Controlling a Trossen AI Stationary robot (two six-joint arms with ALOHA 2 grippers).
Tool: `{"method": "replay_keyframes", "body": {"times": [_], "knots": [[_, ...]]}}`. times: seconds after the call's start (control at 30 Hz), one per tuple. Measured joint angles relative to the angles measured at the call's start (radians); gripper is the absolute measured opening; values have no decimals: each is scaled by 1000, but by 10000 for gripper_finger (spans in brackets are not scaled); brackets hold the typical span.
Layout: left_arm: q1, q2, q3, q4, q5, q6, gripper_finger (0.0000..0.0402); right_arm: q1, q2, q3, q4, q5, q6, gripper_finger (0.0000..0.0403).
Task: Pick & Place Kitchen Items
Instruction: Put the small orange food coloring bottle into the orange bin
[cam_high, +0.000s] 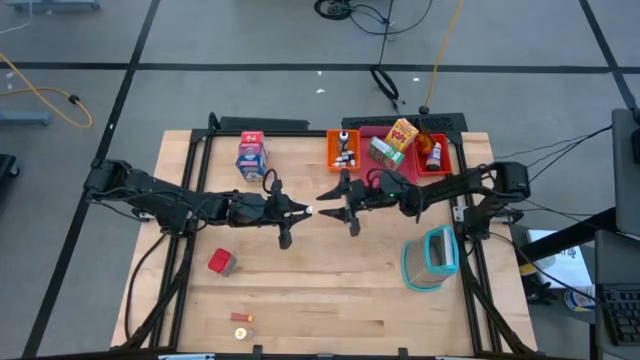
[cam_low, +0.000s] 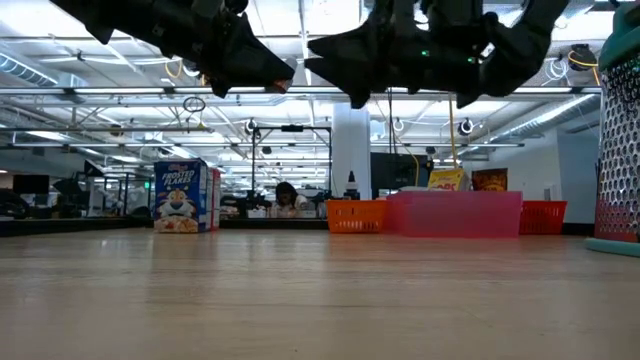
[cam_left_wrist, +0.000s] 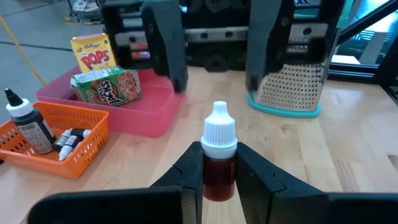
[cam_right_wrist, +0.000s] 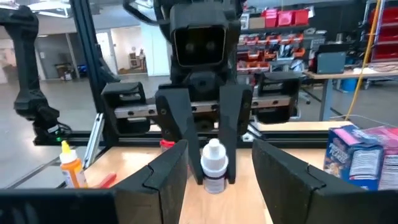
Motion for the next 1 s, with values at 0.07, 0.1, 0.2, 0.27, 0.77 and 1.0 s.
{"method": "replay_keyframes", "body": {"times": [0.07, 0.1, 0.2, 0.27, 0.77, 1.0], "knots": [[0, 0, 0, 0, 0, 0, 62, 5, 31, 27, -4, -33, 2, 171], [0, 0, 0, 0, 0, 0, 62, 8, 48, 43, -4, -45, 2, 171], [-1, 0, 0, -2, 3, 0, 62, 20, 93, 83, -3, -43, 2, 171], [-1, 0, -1, -5, 3, 0, 62, 20, 116, 104, -1, -45, 2, 171], [-2, 0, -2, -14, 5, -1, 62, 17, 142, 117, 5, -41, -5, 58], [-2, 0, -2, -15, 3, -4, 63, 16, 141, 117, -1, -42, -10, 45]]}}
